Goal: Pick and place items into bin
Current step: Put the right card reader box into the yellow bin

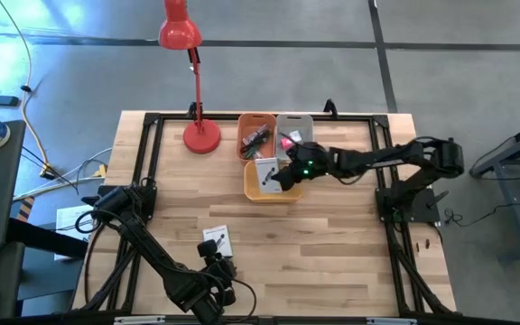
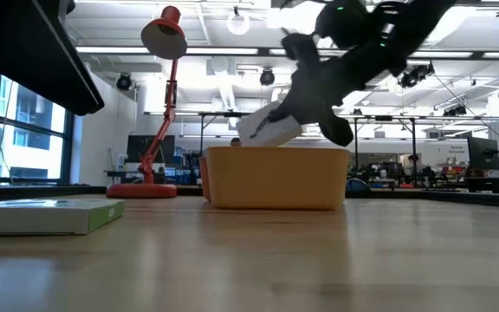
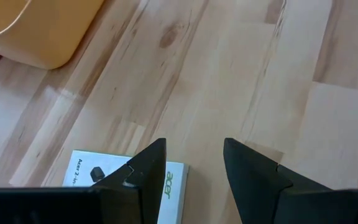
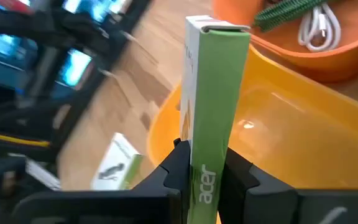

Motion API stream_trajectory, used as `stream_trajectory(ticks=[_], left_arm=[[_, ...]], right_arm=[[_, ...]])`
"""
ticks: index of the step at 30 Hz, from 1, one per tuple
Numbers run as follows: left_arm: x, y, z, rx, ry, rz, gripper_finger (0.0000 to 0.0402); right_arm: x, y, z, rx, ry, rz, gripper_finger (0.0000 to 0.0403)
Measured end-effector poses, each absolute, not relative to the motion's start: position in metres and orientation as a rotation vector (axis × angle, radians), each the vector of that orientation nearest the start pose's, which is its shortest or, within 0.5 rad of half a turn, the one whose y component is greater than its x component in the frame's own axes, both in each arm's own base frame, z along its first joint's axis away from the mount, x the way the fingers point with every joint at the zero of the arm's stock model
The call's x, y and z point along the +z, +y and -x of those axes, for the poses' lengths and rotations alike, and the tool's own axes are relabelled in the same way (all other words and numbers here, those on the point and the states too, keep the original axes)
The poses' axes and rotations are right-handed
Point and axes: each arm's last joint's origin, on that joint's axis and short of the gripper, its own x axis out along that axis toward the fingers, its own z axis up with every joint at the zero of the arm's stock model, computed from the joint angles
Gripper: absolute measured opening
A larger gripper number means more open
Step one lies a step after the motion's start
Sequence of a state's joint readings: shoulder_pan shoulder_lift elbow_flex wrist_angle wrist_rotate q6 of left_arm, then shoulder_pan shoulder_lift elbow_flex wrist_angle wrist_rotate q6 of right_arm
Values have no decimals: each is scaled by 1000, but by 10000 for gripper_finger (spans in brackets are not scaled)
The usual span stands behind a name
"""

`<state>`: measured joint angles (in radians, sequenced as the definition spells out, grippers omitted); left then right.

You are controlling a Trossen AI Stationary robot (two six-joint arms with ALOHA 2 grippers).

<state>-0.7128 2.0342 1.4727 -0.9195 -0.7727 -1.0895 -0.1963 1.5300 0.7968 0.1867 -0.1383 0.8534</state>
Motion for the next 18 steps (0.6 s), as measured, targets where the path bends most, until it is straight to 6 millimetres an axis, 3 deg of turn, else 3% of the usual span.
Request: stream_trajectory(ticks=[4,18], left_arm=[[172,-237,-305,589,857,8,150],[172,-235,-303,611,851,-23,150]], right_arm=[[198,-60,-318,-348,575,-894,49],[190,-61,-315,-472,619,-992,56]])
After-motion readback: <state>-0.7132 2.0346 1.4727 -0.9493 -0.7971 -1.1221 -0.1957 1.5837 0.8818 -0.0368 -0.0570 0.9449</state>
